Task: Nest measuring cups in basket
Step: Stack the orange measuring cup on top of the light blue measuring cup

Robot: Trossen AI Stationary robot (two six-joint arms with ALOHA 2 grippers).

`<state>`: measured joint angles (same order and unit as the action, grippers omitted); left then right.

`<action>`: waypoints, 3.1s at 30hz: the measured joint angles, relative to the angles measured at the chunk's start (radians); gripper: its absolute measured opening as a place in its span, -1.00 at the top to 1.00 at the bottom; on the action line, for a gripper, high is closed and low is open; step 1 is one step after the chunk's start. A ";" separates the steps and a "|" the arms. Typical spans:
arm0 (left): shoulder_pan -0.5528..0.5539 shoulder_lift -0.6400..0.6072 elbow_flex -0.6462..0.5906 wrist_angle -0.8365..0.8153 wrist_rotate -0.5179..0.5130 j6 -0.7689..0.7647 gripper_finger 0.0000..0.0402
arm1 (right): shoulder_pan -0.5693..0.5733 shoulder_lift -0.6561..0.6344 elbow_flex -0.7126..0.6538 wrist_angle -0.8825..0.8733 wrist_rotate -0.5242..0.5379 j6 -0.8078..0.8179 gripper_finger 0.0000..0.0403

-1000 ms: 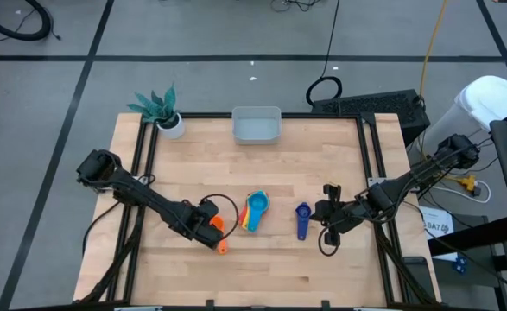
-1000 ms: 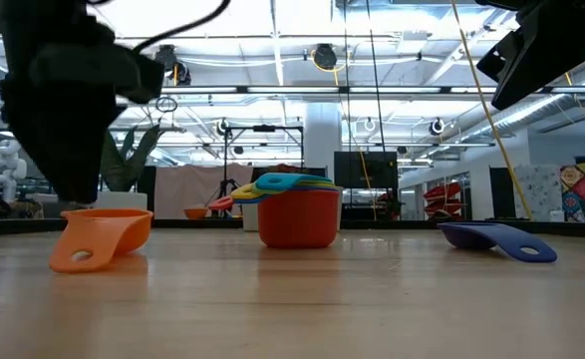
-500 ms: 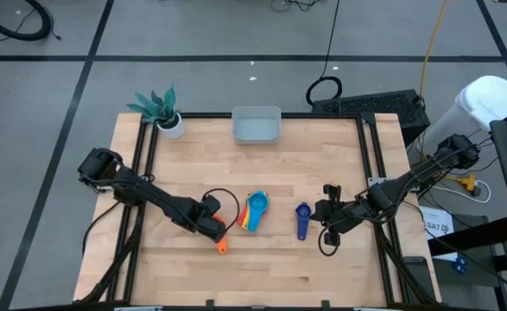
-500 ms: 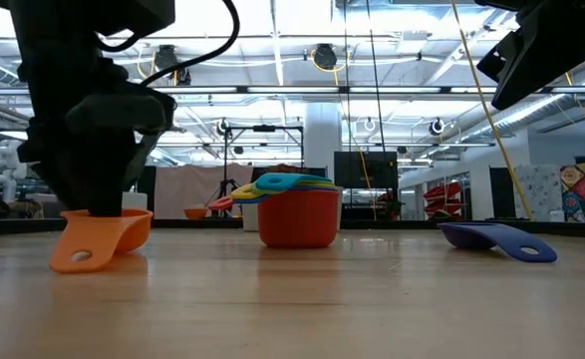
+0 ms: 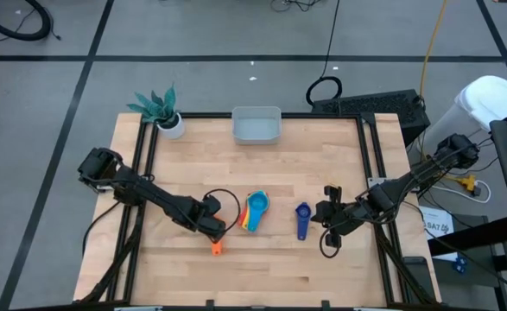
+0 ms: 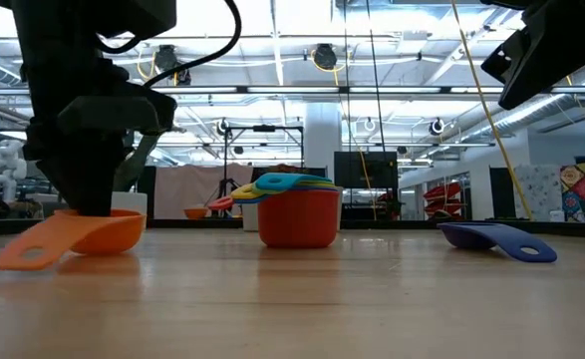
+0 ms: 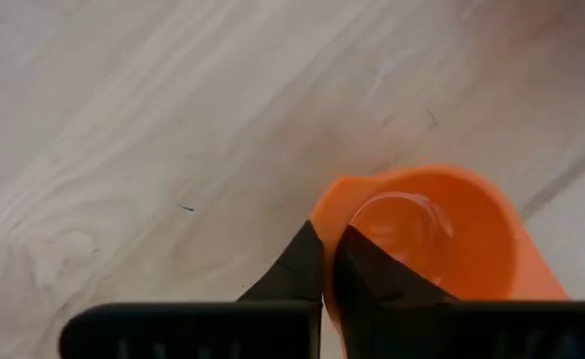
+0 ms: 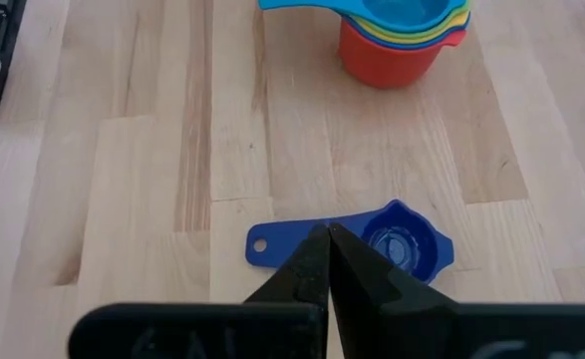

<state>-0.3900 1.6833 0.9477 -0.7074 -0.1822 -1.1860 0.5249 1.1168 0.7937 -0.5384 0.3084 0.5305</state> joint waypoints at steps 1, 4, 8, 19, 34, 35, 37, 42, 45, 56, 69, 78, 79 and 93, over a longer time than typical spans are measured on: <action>0.004 -0.001 0.006 -0.001 0.008 0.011 0.95 | 0.001 0.000 0.000 -0.001 0.000 0.000 1.00; 0.017 -0.023 0.040 -0.001 0.014 0.058 0.95 | 0.001 0.000 0.000 -0.012 0.000 0.000 1.00; 0.042 -0.063 0.093 -0.006 0.000 0.146 0.95 | 0.001 0.000 0.000 -0.016 0.001 0.000 1.00; 0.173 -0.096 0.301 -0.102 -0.062 0.540 0.95 | 0.001 0.000 0.000 -0.018 0.002 0.000 1.00; 0.274 0.081 0.529 -0.116 -0.024 0.740 0.95 | 0.001 0.000 0.000 -0.002 0.007 0.007 1.00; 0.274 0.100 0.550 -0.126 -0.023 0.747 0.95 | 0.001 0.000 0.000 -0.004 0.007 0.008 1.00; 0.274 0.144 0.594 -0.184 -0.024 0.761 0.95 | 0.001 0.000 0.000 -0.004 0.007 0.010 1.00; 0.284 0.204 0.664 -0.256 -0.017 0.766 0.95 | 0.001 0.000 0.000 -0.005 0.005 0.012 1.00; 0.291 0.211 0.676 -0.256 -0.001 0.756 0.95 | 0.001 0.000 0.001 -0.003 0.005 0.012 1.00; 0.308 0.216 0.676 -0.205 -0.008 0.730 0.95 | 0.001 0.000 0.001 0.003 0.005 0.007 1.00; 0.297 0.300 0.675 -0.208 -0.010 0.729 0.95 | 0.001 0.000 0.000 0.012 0.004 0.005 1.00; 0.298 0.304 0.675 -0.205 -0.010 0.728 0.93 | 0.001 0.000 0.000 0.012 0.005 0.004 1.00; 0.298 0.304 0.675 -0.205 -0.010 0.728 0.93 | 0.001 0.000 0.000 0.011 0.005 0.004 1.00; 0.298 0.304 0.675 -0.200 0.000 0.734 0.87 | 0.001 0.000 0.000 0.011 0.005 0.006 1.00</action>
<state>-0.0921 1.9869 1.6230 -0.9075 -0.1825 -0.4522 0.5255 1.1168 0.7933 -0.5270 0.3130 0.5369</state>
